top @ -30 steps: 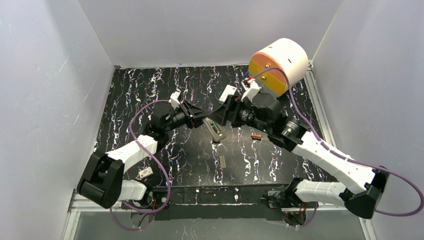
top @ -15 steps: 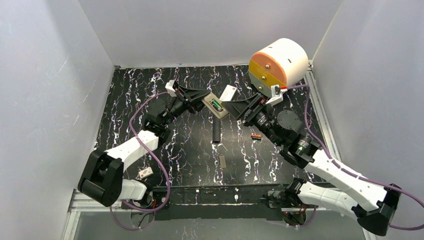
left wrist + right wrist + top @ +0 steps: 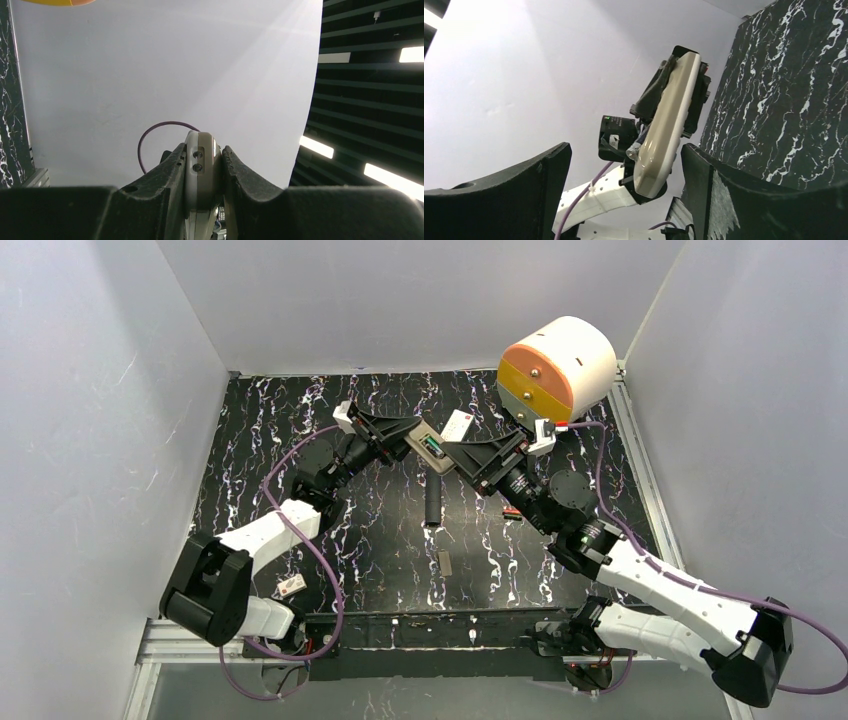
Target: Load the batteries into the remote control
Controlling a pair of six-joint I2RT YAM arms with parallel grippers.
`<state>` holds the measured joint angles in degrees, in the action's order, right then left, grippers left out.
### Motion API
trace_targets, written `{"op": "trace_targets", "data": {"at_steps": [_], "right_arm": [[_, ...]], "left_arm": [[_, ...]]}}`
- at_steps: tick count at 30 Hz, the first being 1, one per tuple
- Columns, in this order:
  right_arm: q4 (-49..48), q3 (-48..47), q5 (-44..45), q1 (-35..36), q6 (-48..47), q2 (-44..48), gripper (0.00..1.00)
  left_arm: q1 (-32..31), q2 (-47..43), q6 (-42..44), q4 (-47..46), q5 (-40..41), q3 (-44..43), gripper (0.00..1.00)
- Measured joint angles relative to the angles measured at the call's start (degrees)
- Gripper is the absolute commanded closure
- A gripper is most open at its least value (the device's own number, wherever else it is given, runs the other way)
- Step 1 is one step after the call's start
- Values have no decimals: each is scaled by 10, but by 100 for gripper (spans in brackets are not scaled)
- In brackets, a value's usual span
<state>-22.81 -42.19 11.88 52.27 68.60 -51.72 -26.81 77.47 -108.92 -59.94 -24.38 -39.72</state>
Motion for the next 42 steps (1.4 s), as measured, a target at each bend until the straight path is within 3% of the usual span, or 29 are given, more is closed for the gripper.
{"op": "trace_targets", "data": {"at_steps": [6, 19, 42], "right_arm": [[-16, 1, 0, 0, 13, -11, 28], [-19, 1, -3, 0, 24, -43, 47], [-7, -5, -3, -1, 33, -58, 52]], "left_arm": [[-1, 8, -9, -17, 0, 5, 100], [-6, 17, -16, -41, 11, 18, 100], [-7, 19, 8, -47, 26, 19, 100]]}}
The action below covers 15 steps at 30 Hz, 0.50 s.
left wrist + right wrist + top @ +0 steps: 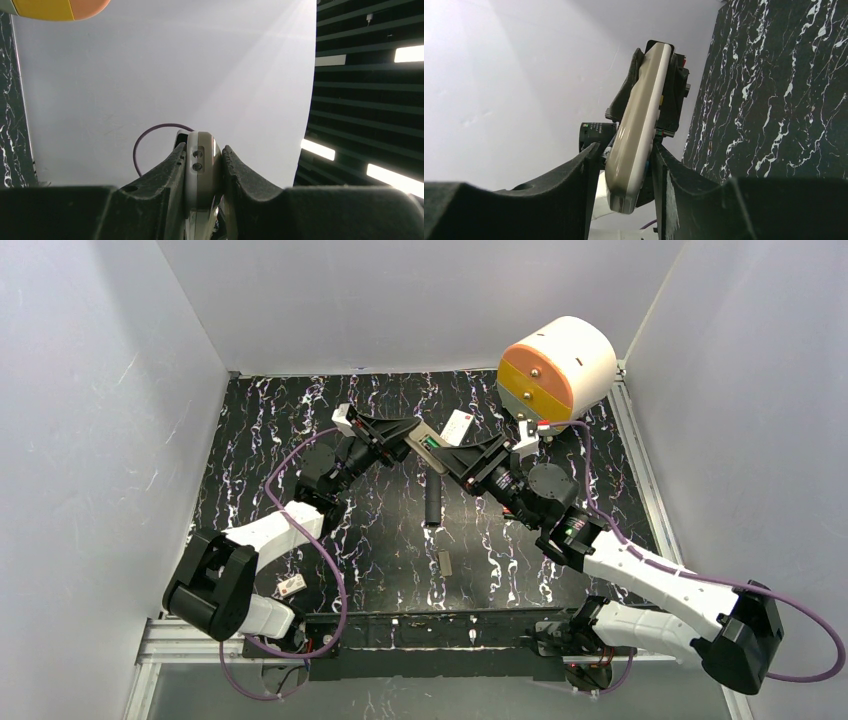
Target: Load the batteries into the remote control
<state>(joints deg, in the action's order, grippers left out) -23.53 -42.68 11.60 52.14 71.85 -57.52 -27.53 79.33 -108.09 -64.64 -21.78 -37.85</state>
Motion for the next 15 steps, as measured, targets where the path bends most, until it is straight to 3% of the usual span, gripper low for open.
{"op": "trace_targets", "data": {"at_steps": [12, 15], "right_arm": [[30, -12, -6, 1, 2, -10, 60], [34, -12, -6, 1, 3, -10, 69]], "left_arm": [[-9, 0, 16, 4, -2, 0, 100], [-9, 0, 20, 4, -2, 1, 100]]}}
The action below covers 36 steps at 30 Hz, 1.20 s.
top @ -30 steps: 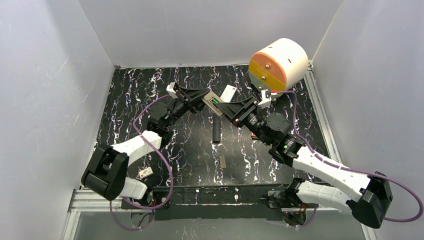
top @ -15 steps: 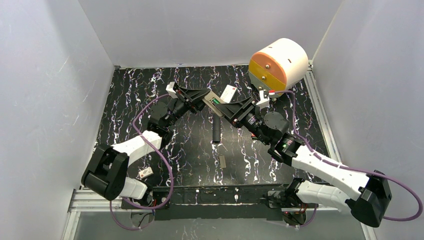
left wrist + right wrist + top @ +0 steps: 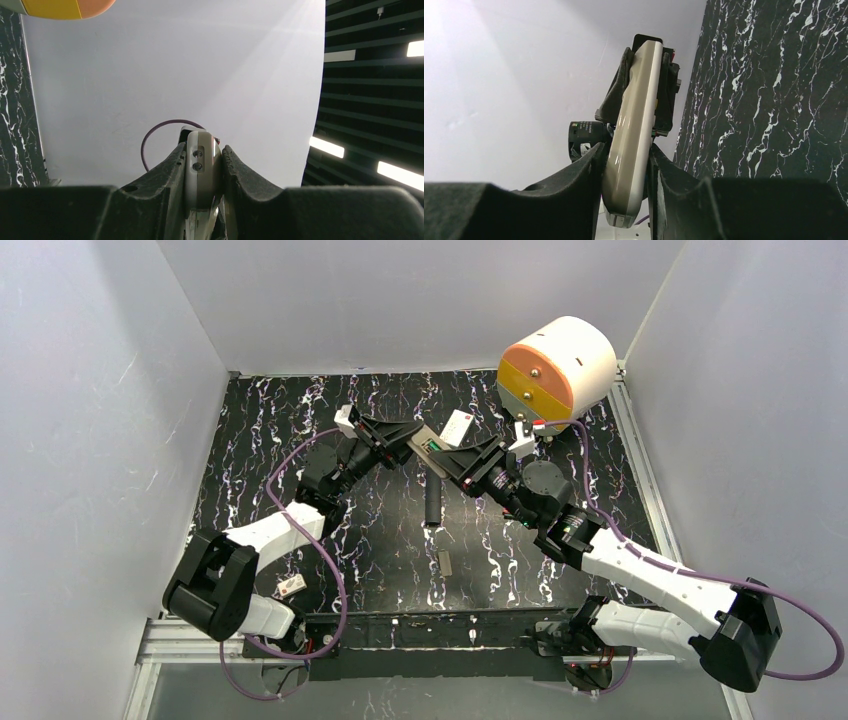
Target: Load the batteries into the remote control
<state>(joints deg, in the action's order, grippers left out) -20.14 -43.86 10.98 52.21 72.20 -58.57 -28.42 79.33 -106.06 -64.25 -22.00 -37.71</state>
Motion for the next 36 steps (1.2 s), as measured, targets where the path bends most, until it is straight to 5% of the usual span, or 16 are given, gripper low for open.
{"op": "trace_targets", "data": {"at_steps": [7, 12, 17, 21, 28, 36], "right_arm": [[12, 0, -3, 0, 1, -3, 74], [17, 0, -15, 0, -2, -3, 30], [9, 3, -24, 0, -12, 5, 20], [-9, 23, -30, 0, -19, 29, 26], [-10, 38, -43, 0, -28, 41, 55], [-4, 51, -43, -1, -24, 42, 69]], "left_arm": [[0, -7, 26, 0, 7, 11, 100], [0, -24, 63, 1, 12, 17, 100], [-6, -26, 92, 6, 6, 20, 100], [-5, -32, 101, 10, -2, 24, 100], [5, -49, 111, 13, -21, 24, 100], [7, -49, 119, 17, -30, 24, 100]]}}
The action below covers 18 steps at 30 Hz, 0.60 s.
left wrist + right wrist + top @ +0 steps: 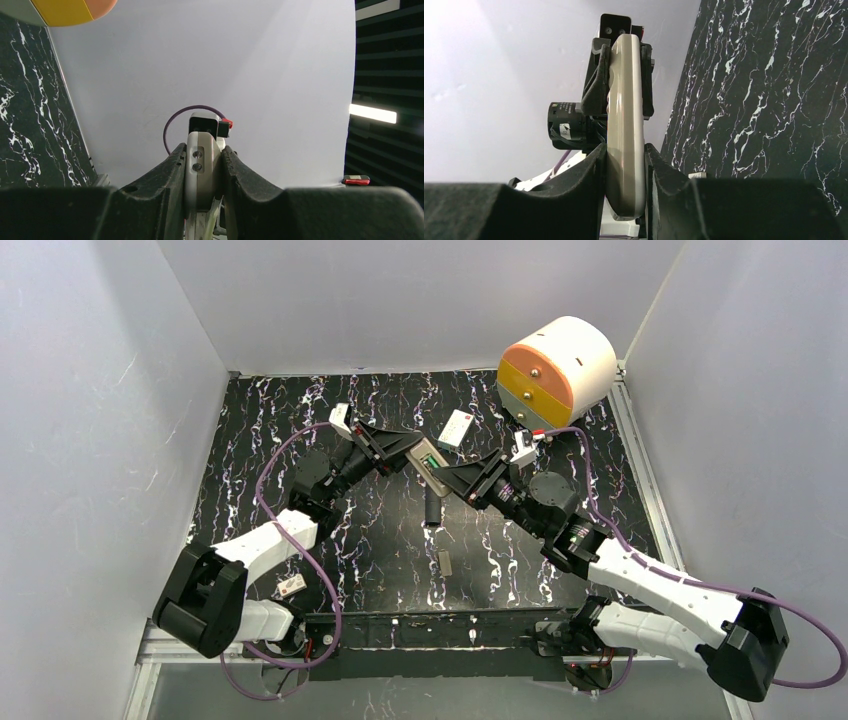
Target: Load the batteries into the remote control
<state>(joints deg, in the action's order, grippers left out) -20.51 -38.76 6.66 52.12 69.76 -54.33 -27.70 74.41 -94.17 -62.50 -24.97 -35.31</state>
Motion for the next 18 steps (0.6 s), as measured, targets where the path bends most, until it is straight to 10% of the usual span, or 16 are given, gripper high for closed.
{"op": "trace_targets", "data": {"at_steps": [4, 10, 18], "right_arm": [[7, -3, 0, 0, -8, -5, 67], [20, -4, 1, 0, -24, -5, 21], [51, -14, 6, 0, -73, 17, 18]], "left_arm": [[2, 0, 4, 8, -3, 0, 100], [3, -2, 23, 25, -6, 0, 100], [14, -42, 110, 97, -33, -3, 100]]}}
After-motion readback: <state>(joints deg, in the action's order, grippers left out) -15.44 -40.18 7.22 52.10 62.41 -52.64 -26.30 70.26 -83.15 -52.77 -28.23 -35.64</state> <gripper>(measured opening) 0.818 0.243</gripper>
